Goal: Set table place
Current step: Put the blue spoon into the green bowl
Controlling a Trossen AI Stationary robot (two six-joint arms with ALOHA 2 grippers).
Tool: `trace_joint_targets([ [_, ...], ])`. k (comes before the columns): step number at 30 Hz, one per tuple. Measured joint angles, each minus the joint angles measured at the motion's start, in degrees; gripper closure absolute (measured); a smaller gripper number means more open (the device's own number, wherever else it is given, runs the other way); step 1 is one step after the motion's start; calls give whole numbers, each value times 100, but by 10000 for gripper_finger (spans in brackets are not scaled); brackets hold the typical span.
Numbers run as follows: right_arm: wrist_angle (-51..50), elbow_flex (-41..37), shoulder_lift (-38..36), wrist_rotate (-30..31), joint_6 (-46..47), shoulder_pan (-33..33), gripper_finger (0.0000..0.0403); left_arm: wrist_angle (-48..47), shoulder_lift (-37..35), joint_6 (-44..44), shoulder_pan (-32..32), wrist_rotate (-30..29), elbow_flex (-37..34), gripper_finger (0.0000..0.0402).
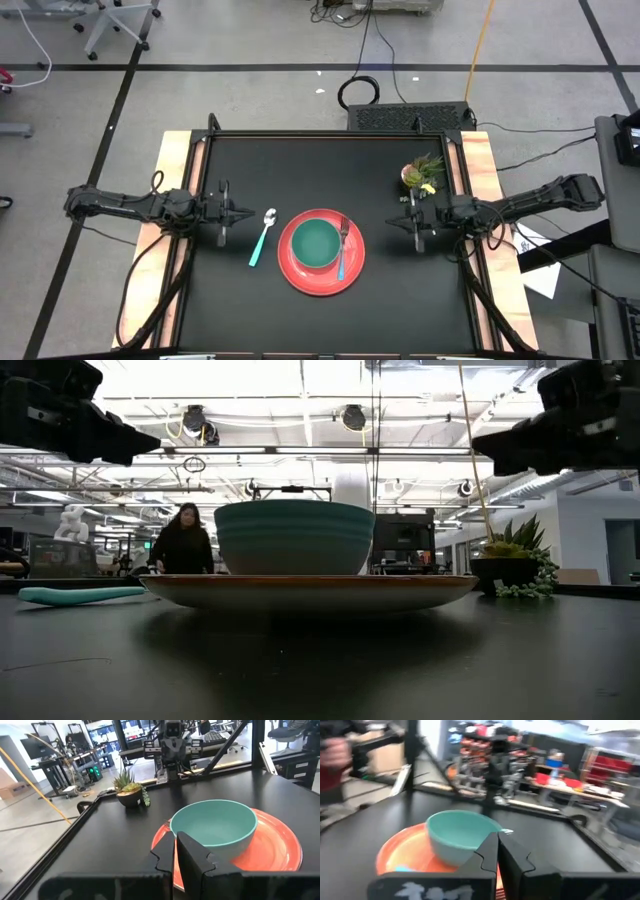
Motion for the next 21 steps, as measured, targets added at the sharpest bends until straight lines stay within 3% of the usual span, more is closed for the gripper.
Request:
trace_joint_targets([
  [14,319,48,-13,-1327,124,-513,403,-21,-2,327,1,-60,0,376],
  [21,327,46,-15,-1337,348,-541,403,156,1,-54,1,-11,0,376],
])
